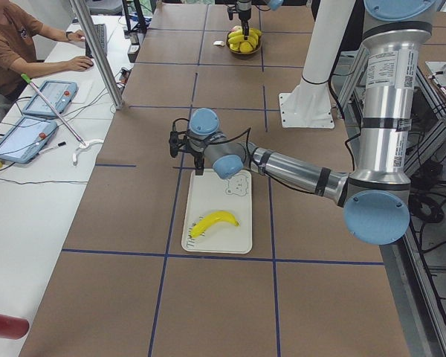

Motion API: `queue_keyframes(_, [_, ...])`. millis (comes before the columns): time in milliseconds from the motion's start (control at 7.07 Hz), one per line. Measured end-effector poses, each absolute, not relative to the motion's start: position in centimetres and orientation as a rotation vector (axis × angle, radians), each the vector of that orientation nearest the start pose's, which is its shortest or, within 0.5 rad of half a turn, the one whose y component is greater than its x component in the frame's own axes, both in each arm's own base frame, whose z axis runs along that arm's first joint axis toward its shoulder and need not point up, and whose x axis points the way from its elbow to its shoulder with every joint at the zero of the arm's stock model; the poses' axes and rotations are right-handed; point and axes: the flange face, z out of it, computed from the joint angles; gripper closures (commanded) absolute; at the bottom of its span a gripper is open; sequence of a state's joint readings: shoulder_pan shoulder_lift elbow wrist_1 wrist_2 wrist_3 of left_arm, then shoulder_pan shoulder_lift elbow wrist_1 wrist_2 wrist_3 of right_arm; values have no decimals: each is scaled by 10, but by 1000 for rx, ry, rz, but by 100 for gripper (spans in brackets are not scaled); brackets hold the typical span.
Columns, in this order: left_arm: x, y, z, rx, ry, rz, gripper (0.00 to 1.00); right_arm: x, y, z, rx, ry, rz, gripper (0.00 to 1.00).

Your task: Transfer all bananas from basket to plate

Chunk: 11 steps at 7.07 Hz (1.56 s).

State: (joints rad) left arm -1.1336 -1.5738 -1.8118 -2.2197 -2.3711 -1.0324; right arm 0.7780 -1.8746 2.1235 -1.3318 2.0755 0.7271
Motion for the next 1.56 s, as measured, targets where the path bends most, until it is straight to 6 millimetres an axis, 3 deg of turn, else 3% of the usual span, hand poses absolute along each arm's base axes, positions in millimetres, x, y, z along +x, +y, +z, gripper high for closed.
queue_keyframes(566, [155, -478, 459, 126, 1113, -175, 0, -215, -329, 507, -4, -683, -188, 40])
queue_keyframes(991, [155, -478, 459, 125, 1113, -175, 0, -217, -328, 509, -9, -681, -191, 91])
queue_keyframes(1274, [155, -478, 459, 125, 1114, -174, 0, -216, -328, 507, -8, -686, -192, 99])
queue_keyframes(1557, [155, -478, 458, 123, 1117, -172, 0, -209, -325, 489, -20, -734, -192, 100])
